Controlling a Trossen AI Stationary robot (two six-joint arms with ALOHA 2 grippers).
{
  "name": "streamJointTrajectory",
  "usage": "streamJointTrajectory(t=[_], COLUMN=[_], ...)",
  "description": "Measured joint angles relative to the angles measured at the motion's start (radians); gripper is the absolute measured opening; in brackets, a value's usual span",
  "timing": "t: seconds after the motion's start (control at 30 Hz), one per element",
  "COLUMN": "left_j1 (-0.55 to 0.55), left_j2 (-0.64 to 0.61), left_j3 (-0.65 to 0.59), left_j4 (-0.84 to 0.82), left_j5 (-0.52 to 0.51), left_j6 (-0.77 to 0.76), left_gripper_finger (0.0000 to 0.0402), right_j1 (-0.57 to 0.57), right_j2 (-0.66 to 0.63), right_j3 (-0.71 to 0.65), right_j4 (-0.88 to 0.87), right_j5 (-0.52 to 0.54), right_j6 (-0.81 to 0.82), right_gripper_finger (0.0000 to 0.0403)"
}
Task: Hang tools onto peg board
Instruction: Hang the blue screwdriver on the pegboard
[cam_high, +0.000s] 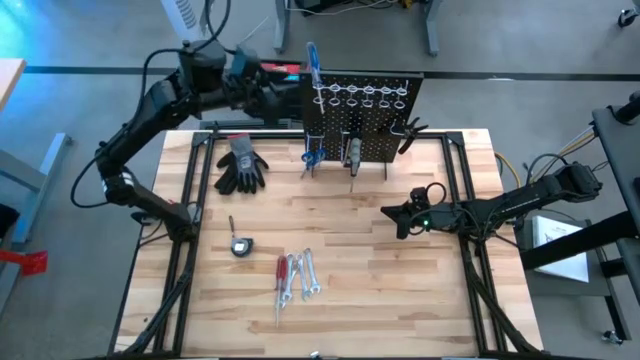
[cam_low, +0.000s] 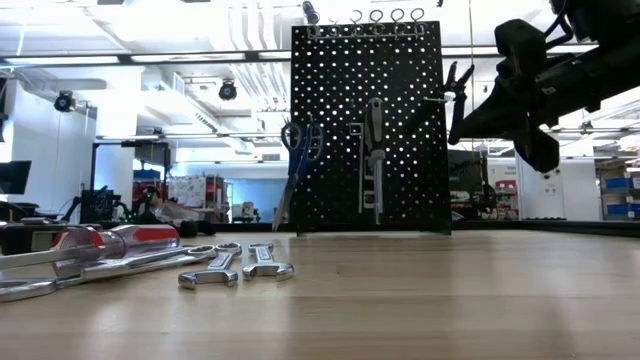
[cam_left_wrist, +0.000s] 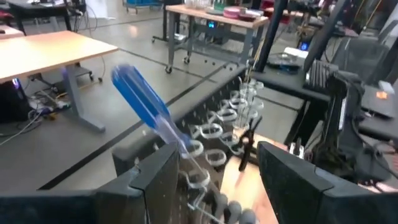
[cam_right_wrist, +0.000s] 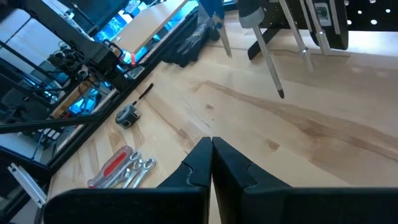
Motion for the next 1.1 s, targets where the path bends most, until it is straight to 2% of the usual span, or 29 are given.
streamJointTrajectory(t=[0.13, 0.23, 0.33, 0.43, 0.5, 0.57, 0.67, 0.8, 1.1], left_j1=[-0.045, -0.117, -0.200, -0.241, -0.248, -0.247, -0.234, -0.228, -0.228], left_j2=[-0.069, -0.144, -0.212, -0.252, -0.256, -0.241, -0.213, -0.163, -0.014], left_j3=[-0.123, -0.319, -0.591, -0.830, -0.941, -1.010, -1.034, -1.000, -0.792], left_j4=[0.020, 0.079, 0.347, 0.742, 0.977, 1.120, 1.174, 1.170, 0.973], left_j5=[-0.013, -0.077, -0.192, -0.296, -0.360, -0.393, -0.405, -0.414, -0.466], left_j6=[0.000, -0.008, -0.055, -0.094, -0.109, -0.113, -0.113, -0.113, -0.095], left_gripper_finger=[0.0205, 0.0205, 0.0206, 0.0206, 0.0206, 0.0206, 0.0206, 0.0206, 0.0206], right_j1=[0.000, 0.000, 0.000, 0.000, 0.000, 0.002, 0.017, 0.020, 0.020], right_j2=[0.000, 0.000, 0.000, 0.000, 0.000, 0.000, 0.000, 0.000, 0.000], right_j3=[0.000, 0.000, 0.000, 0.000, 0.000, 0.001, 0.001, 0.001, 0.000], right_j4=[0.000, 0.000, 0.000, 0.000, 0.001, 0.000, 0.000, -0.001, -0.003], right_j5=[0.022, 0.027, 0.034, 0.068, 0.078, 0.078, 0.074, 0.072, 0.071], right_j6=[-0.008, -0.014, -0.034, -0.049, -0.050, -0.047, -0.046, -0.049, -0.053], right_gripper_finger=[0.0003, 0.0003, 0.0003, 0.0003, 0.0003, 0.0003, 0.0003, 0.0003, 0.0003])
